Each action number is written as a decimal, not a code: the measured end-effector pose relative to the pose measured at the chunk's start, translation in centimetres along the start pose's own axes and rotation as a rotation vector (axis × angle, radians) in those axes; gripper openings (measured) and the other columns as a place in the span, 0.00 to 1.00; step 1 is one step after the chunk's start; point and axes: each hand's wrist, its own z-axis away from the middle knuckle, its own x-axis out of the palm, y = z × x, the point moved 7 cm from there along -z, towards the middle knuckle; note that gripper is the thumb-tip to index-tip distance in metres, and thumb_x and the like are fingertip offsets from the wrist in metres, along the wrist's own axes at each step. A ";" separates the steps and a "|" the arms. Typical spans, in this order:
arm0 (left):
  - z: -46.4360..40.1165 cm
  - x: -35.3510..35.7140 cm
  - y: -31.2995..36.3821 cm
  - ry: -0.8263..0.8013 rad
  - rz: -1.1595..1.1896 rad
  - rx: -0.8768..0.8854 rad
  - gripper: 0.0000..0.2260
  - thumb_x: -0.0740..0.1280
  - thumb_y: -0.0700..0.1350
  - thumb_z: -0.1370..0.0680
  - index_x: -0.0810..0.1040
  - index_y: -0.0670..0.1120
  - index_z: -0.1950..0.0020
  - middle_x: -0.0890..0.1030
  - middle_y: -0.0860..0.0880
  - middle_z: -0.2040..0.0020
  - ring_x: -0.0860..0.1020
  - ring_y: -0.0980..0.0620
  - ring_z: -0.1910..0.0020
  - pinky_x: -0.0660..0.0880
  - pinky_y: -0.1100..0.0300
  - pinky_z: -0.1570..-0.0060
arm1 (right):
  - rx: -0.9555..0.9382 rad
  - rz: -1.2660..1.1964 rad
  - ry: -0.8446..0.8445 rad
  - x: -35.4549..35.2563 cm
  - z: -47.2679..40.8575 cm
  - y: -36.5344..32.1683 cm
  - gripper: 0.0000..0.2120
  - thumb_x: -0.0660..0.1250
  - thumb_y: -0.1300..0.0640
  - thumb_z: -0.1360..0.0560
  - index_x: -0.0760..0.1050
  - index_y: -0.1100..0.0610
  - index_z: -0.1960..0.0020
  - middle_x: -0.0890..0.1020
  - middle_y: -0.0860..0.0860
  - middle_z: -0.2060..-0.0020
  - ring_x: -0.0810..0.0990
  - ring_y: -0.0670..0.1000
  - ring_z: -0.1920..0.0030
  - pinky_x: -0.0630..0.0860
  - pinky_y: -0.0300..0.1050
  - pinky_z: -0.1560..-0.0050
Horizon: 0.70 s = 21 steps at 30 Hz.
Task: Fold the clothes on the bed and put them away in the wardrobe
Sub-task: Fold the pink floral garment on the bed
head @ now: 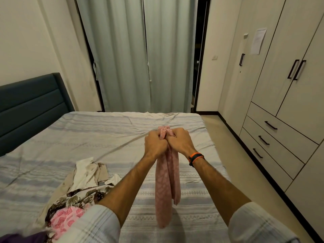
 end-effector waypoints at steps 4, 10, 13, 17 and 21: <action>-0.4 1.7 -0.2 -0.246 0.024 0.034 0.21 0.60 0.38 0.38 0.79 0.41 0.46 0.82 0.43 0.52 0.81 0.47 0.52 0.81 0.53 0.57 | -0.012 -0.086 -0.084 0.5 0.0 0.1 0.12 0.63 0.64 0.30 0.68 0.55 0.71 0.72 0.48 0.74 0.68 0.48 0.70 0.65 0.45 0.68; -1.1 3.1 -1.6 -0.453 0.065 0.006 0.29 0.58 0.35 0.42 0.74 0.42 0.40 0.79 0.41 0.45 0.79 0.43 0.44 0.81 0.44 0.48 | -0.035 -0.124 -0.102 0.4 0.2 0.4 0.15 0.68 0.63 0.30 0.68 0.52 0.72 0.72 0.44 0.76 0.68 0.42 0.74 0.64 0.34 0.73; -0.5 2.8 -1.4 -0.433 0.140 -0.017 0.25 0.59 0.32 0.37 0.77 0.43 0.41 0.81 0.43 0.45 0.80 0.46 0.45 0.80 0.47 0.46 | -0.036 -0.081 -0.001 0.0 -0.1 0.8 0.17 0.70 0.62 0.30 0.69 0.52 0.74 0.72 0.43 0.77 0.68 0.42 0.75 0.64 0.35 0.74; -1.4 -0.1 -3.7 -0.009 0.283 -0.149 0.17 0.67 0.34 0.30 0.83 0.46 0.44 0.84 0.48 0.47 0.81 0.49 0.46 0.78 0.49 0.41 | -0.027 -0.186 -0.048 -0.2 -0.8 1.6 0.11 0.68 0.65 0.31 0.76 0.57 0.71 0.75 0.44 0.75 0.72 0.44 0.71 0.70 0.39 0.68; -2.2 -2.1 -5.2 0.014 0.291 -0.187 0.31 0.79 0.47 0.32 0.73 0.44 0.33 0.76 0.50 0.37 0.75 0.49 0.38 0.74 0.48 0.36 | 0.002 -0.456 -0.186 -1.1 -1.1 1.8 0.07 0.67 0.70 0.27 0.82 0.65 0.52 0.84 0.53 0.59 0.82 0.48 0.59 0.80 0.44 0.56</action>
